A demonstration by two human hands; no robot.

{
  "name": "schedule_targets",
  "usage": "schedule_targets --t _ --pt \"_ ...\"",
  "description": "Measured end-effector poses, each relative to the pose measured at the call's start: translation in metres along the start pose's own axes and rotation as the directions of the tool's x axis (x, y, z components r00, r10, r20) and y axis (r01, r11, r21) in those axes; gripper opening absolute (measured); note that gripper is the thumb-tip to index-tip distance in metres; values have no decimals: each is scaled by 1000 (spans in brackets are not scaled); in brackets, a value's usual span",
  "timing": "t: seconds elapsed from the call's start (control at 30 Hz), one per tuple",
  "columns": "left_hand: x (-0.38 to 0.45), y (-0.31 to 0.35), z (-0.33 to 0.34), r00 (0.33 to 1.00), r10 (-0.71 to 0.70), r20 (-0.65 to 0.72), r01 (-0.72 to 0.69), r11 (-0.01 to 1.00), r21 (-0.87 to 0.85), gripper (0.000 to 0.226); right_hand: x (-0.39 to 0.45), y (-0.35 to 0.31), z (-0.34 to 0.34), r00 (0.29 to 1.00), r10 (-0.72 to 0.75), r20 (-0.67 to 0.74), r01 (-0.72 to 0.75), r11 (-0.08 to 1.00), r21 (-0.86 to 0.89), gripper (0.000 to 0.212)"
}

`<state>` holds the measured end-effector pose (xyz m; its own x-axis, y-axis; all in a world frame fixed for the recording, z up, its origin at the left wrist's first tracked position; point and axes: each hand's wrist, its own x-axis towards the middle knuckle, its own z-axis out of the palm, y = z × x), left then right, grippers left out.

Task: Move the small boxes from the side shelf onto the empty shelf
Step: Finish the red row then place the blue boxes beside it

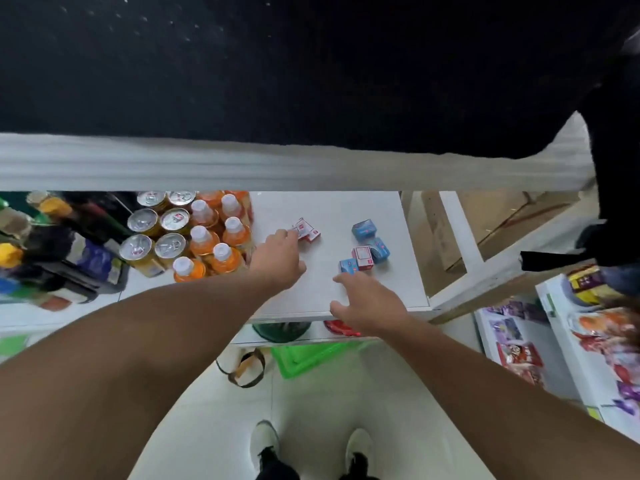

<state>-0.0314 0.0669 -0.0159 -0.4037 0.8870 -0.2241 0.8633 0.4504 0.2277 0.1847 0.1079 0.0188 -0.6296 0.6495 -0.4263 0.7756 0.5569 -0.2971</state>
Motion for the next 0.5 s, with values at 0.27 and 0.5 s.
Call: schedule_targets --t 0.27,0.5 --pt "49 -22 18 1000 30 2 -30 999 16 51 36 -10 9 1000 11 -26 -10 999 41 58" --pt "60 -17 39 990 14 -144 -17 1000 -21 22 75 11 -5 992 -53 -117 57 998 26 51"
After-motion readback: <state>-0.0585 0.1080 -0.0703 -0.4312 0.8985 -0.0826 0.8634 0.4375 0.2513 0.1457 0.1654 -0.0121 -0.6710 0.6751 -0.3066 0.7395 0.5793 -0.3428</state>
